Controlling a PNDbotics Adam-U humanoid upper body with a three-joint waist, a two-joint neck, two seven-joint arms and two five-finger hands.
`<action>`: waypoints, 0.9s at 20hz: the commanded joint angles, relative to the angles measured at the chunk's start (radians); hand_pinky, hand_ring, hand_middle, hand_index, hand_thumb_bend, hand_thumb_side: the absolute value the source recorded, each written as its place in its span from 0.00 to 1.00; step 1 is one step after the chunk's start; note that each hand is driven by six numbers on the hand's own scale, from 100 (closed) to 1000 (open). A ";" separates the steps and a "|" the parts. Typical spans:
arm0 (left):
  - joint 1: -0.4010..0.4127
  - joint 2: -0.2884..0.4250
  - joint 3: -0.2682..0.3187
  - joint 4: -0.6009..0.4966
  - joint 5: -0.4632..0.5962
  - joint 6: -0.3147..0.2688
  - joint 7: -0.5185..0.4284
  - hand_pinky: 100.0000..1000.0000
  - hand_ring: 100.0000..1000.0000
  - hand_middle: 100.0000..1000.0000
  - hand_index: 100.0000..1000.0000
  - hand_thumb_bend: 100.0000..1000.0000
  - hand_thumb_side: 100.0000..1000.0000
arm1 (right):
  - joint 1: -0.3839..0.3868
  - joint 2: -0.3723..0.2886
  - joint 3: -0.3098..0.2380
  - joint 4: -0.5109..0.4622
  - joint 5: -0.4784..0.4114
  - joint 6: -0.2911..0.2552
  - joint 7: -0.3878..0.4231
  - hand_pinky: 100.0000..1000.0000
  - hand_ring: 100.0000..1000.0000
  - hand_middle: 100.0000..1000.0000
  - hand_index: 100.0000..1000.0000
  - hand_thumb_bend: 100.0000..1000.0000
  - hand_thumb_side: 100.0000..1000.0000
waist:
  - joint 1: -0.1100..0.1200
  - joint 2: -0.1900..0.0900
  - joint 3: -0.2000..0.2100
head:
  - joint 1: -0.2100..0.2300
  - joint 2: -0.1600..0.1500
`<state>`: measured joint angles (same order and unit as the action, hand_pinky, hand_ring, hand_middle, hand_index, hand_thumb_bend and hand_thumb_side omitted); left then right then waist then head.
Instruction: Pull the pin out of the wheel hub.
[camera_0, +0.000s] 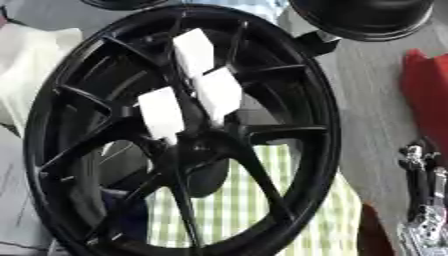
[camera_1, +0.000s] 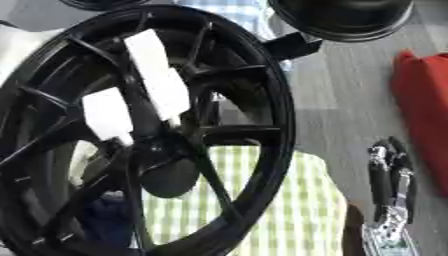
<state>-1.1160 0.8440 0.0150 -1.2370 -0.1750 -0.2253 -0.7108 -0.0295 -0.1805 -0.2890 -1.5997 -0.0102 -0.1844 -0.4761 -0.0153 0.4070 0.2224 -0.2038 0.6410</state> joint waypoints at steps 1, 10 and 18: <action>0.048 0.056 0.077 0.029 -0.056 0.021 0.060 0.65 0.50 0.36 0.43 0.00 0.16 | -0.001 -0.016 0.000 -0.011 -0.009 -0.002 0.001 0.73 0.77 0.54 0.89 0.00 0.69 | 0.004 -0.026 -0.003 | 0.011 -0.002; 0.185 0.043 0.105 0.010 -0.094 -0.001 0.120 0.85 0.81 0.79 0.89 0.00 0.73 | -0.001 -0.022 0.006 -0.003 -0.017 -0.002 0.007 0.73 0.77 0.54 0.89 0.00 0.70 | 0.005 -0.034 -0.011 | 0.020 0.003; 0.194 0.003 0.127 -0.069 0.010 0.046 0.259 0.76 0.69 0.61 0.74 0.00 0.31 | -0.006 -0.026 0.009 0.005 -0.029 -0.005 0.009 0.73 0.77 0.54 0.89 0.00 0.71 | 0.004 -0.036 -0.015 | 0.015 -0.003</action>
<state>-0.9123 0.8221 0.1254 -1.2760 -0.1900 -0.1844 -0.4773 -0.0345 -0.1815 -0.2813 -1.5871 -0.0318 -0.1870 -0.4692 -0.0148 0.3993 0.2065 -0.1873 0.6409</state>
